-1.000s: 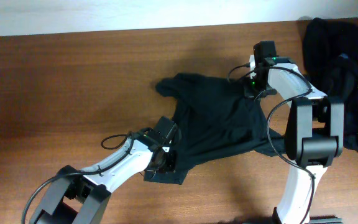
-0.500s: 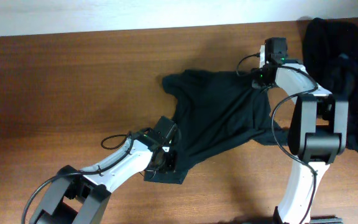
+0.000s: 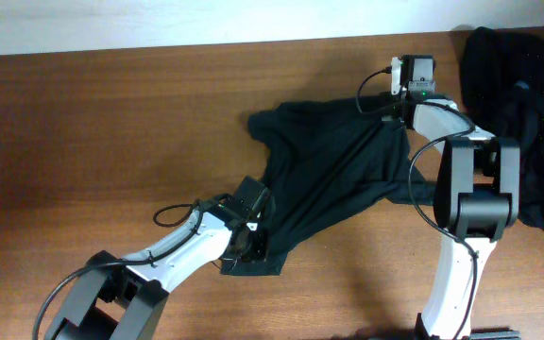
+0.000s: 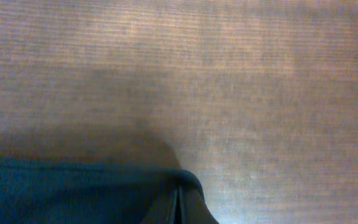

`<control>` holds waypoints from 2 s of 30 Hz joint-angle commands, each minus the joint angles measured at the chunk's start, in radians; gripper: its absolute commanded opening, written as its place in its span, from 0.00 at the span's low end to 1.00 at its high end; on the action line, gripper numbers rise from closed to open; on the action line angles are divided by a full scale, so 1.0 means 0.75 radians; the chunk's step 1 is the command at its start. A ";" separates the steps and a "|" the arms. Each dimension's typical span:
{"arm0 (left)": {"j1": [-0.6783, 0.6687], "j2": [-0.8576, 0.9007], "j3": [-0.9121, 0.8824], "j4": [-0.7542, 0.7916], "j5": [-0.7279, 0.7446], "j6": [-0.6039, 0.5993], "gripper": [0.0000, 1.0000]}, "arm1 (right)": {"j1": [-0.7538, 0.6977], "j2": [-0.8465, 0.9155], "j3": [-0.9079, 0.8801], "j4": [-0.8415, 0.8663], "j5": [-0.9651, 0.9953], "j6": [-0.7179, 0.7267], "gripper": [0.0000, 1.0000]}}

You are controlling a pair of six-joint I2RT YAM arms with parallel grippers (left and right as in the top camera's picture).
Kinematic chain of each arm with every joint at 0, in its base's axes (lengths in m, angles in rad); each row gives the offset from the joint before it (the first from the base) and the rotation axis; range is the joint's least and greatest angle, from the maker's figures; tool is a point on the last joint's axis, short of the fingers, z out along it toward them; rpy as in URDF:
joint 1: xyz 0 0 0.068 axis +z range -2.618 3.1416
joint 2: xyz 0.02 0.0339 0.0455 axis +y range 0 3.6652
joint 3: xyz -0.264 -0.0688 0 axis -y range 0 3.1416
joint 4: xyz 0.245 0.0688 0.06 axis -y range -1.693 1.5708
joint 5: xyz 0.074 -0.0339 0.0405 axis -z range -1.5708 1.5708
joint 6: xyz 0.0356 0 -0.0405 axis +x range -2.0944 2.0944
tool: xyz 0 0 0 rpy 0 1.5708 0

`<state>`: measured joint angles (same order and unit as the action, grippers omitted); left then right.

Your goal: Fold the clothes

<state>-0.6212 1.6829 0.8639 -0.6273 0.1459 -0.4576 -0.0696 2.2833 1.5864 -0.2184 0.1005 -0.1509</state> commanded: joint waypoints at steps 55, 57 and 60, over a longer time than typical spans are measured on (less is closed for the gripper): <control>0.336 0.004 0.250 0.991 -0.062 0.223 0.11 | 0.278 -0.130 0.105 -1.324 -0.599 0.243 0.04; 0.396 0.077 0.347 0.903 0.066 0.221 0.11 | 0.287 -0.156 0.105 -1.329 -0.587 0.244 0.04; 0.455 0.203 0.582 0.660 0.166 0.220 0.11 | 0.284 -0.230 0.106 -1.334 -0.574 0.248 0.04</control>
<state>-0.3153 1.7649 1.1568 -0.0650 0.1032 -0.3058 0.1387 2.2002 1.6672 -1.2152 -0.3344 0.0265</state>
